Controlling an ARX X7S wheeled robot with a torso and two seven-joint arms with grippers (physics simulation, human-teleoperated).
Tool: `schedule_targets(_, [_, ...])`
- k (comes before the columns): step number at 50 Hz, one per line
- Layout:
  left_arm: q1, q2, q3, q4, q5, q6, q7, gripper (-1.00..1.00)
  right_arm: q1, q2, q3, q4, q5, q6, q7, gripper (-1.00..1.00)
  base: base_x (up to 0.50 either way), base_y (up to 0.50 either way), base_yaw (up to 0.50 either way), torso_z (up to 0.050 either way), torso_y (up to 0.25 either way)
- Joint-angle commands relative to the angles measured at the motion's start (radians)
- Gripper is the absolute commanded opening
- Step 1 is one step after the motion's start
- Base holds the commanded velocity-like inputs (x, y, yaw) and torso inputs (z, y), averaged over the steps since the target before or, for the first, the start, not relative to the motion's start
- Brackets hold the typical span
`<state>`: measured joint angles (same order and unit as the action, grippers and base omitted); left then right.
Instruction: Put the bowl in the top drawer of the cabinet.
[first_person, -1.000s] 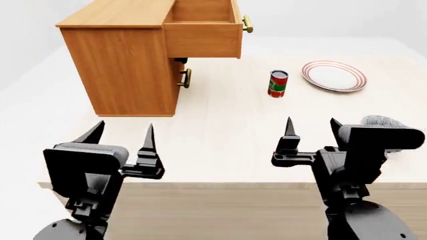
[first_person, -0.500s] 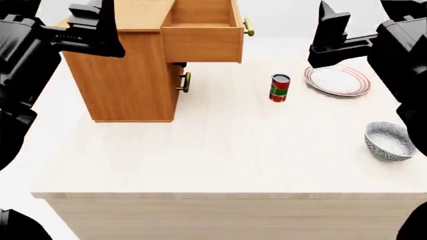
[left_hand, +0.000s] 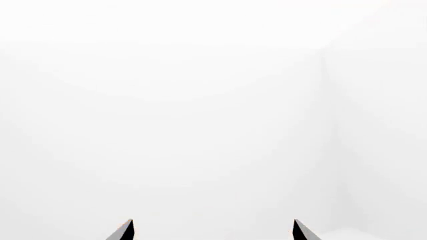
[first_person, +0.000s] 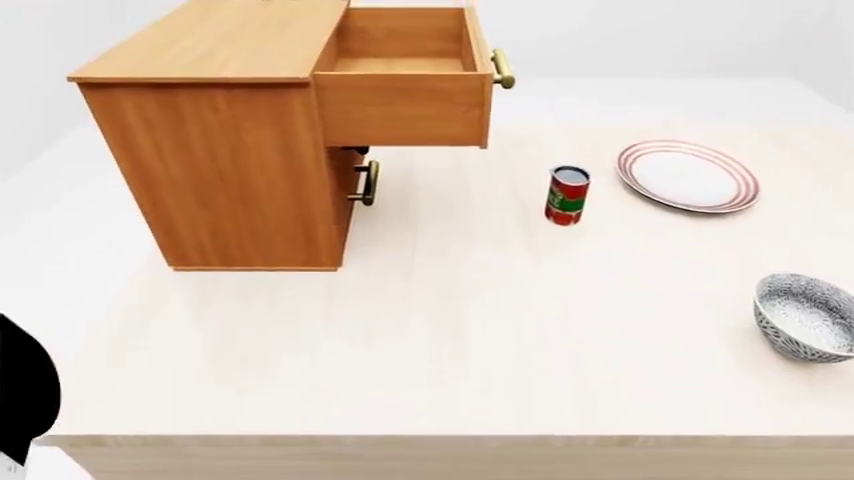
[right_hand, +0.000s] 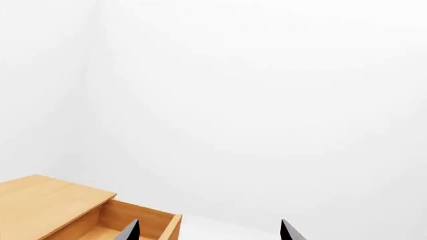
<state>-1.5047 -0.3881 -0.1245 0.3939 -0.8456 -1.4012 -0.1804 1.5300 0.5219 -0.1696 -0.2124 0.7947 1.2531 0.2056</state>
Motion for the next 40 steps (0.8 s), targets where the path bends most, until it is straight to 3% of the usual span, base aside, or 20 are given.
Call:
schedule_targets(1, [-0.075,-0.005,0.028,-0.059,-0.006,-0.011,-0.001,1.00,0.059,0.013,-0.037,0.053,-0.020,-0.026,-0.026,1.00,0.26,-0.02,0.00,0.000,0.000])
schedule_targets(40, [-0.071,-0.036,0.050,-0.070,-0.007,0.053,-0.003,1.00,0.062,0.016,-0.033,0.041,0.009,-0.011,-0.015,1.00,0.27,-0.04,0.00,0.000,0.000])
